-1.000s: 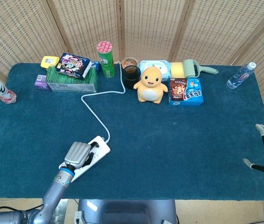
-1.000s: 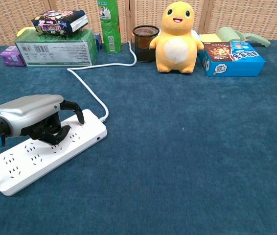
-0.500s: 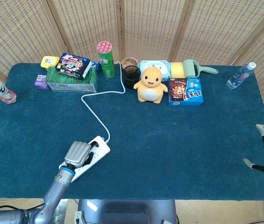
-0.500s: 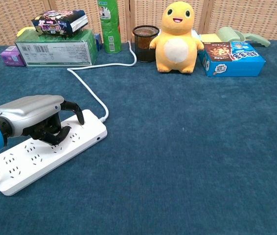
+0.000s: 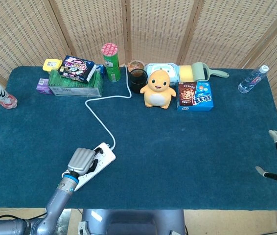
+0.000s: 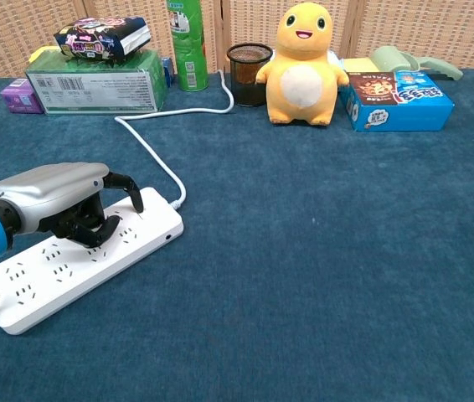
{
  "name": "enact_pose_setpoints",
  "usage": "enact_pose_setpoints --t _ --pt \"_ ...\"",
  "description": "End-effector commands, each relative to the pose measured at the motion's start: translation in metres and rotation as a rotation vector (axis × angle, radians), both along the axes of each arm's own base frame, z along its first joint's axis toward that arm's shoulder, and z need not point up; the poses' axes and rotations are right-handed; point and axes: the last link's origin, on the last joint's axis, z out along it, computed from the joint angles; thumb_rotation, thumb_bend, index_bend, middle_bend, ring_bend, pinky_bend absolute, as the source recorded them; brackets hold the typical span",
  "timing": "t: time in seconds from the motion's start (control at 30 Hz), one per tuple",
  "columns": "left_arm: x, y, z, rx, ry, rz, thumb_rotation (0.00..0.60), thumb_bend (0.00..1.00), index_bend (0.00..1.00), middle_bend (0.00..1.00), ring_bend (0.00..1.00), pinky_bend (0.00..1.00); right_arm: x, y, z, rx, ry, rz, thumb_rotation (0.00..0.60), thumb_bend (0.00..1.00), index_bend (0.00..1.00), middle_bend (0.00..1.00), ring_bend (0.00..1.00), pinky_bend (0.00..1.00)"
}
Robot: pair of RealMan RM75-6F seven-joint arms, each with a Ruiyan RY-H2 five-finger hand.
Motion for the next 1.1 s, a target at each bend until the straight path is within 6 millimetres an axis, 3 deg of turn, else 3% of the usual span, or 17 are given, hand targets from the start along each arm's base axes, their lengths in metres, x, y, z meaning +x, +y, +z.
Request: enact_pose_setpoints --t 0.03,0.57,1.1 --pt "0.0004 -0.0006 0.0023 0.002 -0.002 -0.001 0.6 0.63 0.32 1.0 1.0 1.0 0.0005 0.0001 -0.0003 0.001 0.0 0.002 0.6 0.0 0.06 0.09 0.07 0.0" --pt "0.0079 0.0009 -0.0002 -0.013 0.001 -0.01 0.6 0.63 0.32 1.0 1.0 1.0 0.0007 0.0001 0.0005 -0.001 -0.002 0.002 0.6 0.0 0.06 0.09 0.07 0.0" --pt "0.0032 -0.0002 -0.0059 -0.028 0.017 0.009 0.6 0.63 0.32 1.0 1.0 1.0 0.0001 0.0003 0.0024 -0.007 -0.004 0.001 0.6 0.0 0.06 0.09 0.07 0.0"
